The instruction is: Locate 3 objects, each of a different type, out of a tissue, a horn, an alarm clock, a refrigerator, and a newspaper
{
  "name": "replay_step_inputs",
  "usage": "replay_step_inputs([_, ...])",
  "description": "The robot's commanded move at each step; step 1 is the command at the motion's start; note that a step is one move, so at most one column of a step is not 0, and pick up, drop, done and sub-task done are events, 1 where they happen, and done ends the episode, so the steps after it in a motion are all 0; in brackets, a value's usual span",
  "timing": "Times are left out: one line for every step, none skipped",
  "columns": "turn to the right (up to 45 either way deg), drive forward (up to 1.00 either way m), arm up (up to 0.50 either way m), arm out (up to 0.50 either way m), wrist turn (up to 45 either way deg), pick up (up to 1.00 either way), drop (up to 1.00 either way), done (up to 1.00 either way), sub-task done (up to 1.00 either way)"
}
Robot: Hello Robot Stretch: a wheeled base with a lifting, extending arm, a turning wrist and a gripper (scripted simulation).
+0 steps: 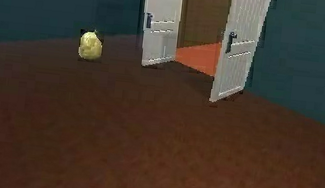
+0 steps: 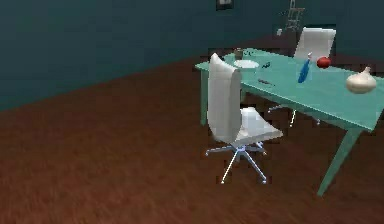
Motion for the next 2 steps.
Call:
replay_step_inputs([-42.0, 0.00, 0.00, 0.00, 0.0, 0.00, 0.00, 0.00, 0.00])
replay_step_inputs([0.0, 1.00, 0.00, 0.00, 0.0, 0.00, 0.00, 0.00, 0.00])
